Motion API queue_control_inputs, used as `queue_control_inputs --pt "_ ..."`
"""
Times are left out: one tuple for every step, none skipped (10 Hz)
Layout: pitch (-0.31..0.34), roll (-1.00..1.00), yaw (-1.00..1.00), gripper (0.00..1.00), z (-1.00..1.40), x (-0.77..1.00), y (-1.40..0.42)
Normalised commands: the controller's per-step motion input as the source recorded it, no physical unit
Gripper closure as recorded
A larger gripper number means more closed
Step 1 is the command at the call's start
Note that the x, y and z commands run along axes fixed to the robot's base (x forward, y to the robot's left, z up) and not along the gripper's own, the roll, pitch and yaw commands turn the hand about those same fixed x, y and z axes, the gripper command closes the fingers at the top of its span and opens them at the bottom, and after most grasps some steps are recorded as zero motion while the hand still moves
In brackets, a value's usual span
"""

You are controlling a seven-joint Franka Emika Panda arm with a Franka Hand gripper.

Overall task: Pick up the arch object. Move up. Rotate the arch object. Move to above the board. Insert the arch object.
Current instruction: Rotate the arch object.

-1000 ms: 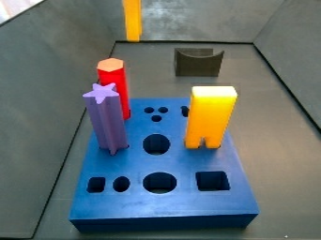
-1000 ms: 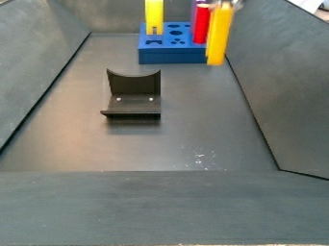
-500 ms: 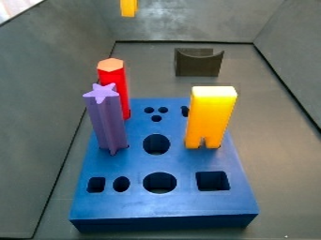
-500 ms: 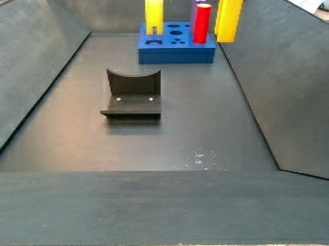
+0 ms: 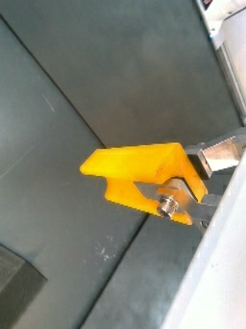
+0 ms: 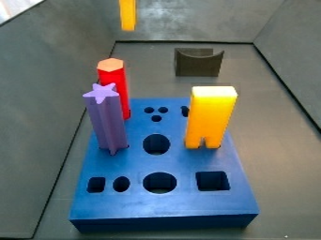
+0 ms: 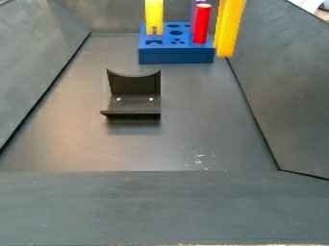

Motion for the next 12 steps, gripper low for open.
queue_control_inputs --pt "-0.051 -0.04 0.04 1.00 -1.00 0.01 0.00" --pt "-0.057 -0.03 0.04 1.00 -1.00 0.01 0.00" --pt "-0.053 -0.03 0.03 1.00 -1.00 0.02 0.01" --pt "-0.051 -0.03 0.03 1.00 -1.00 0.02 0.01" --pt "-0.050 -0.03 0.03 1.00 -1.00 0.02 0.01" --pt "-0.051 -0.03 0.03 1.00 -1.00 0.03 0.01" --pt "-0.054 -0.03 0.03 1.00 -1.00 0.03 0.01" --pt "-0.055 -0.03 0.03 1.00 -1.00 0.03 0.01" --pt "-0.060 -0.03 0.03 1.00 -0.93 0.02 0.01" --pt "-0.062 -0.03 0.03 1.00 -0.79 0.02 0.01" --pt "-0.060 -0.03 0.03 1.00 -0.60 0.02 0.01" --pt "-0.059 -0.03 0.03 1.00 -0.46 0.02 0.01"
